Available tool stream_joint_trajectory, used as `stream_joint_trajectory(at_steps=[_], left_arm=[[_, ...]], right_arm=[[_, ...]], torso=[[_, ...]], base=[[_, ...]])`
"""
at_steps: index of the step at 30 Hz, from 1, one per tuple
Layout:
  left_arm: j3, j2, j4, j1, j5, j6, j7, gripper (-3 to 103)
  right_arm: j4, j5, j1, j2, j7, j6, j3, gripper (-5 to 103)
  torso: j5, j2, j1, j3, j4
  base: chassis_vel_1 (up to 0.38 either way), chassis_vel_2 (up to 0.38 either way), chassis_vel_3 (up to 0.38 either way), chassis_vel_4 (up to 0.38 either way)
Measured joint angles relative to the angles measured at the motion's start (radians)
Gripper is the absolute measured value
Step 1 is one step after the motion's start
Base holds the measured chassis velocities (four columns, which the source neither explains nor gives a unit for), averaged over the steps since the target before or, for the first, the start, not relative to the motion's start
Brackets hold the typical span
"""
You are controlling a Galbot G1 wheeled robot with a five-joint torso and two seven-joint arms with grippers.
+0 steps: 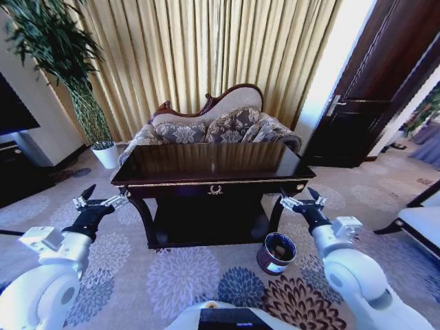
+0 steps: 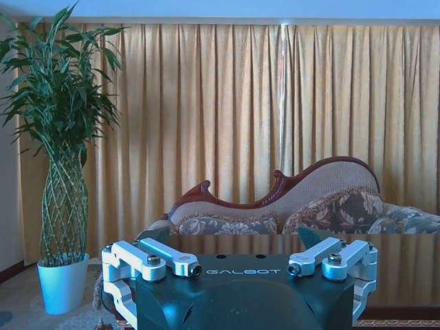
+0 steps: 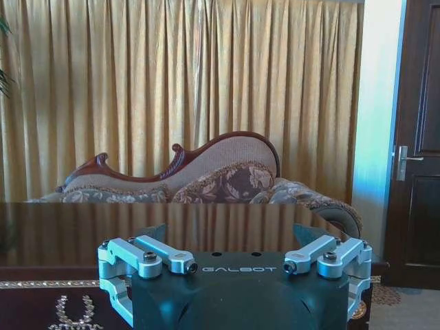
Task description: Move to the front of the table and place the trash on the table into the trash bin.
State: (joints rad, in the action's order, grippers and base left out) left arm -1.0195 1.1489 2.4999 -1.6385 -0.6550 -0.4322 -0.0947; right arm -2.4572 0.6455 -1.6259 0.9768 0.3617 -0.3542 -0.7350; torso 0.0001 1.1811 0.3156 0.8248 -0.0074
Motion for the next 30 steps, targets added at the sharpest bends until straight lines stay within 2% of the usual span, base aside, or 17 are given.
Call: stream_joint_trajectory(at_steps=[7, 30], left_arm=[[-0.002, -0.002, 0.000, 0.004, -0.014, 0.000, 0.000, 100], [-0.001, 0.001, 0.000, 0.004, -0.015, 0.000, 0.001, 100]], right_arm=[[-0.041, 0.003, -0.022, 0.002, 0.012, -0.001, -0.007, 100], [-0.045, -0.003, -0.056, 0.010, 0.017, 0.008, -0.020, 100]], torso=[[-0.0001, 0.000, 0.000, 0.000, -0.0001], [-0.0001, 0.000, 0.000, 0.000, -0.0001]], base=[[0.067, -0.079, -0.076, 0.069], [0.162, -0.158, -0.157, 0.161]])
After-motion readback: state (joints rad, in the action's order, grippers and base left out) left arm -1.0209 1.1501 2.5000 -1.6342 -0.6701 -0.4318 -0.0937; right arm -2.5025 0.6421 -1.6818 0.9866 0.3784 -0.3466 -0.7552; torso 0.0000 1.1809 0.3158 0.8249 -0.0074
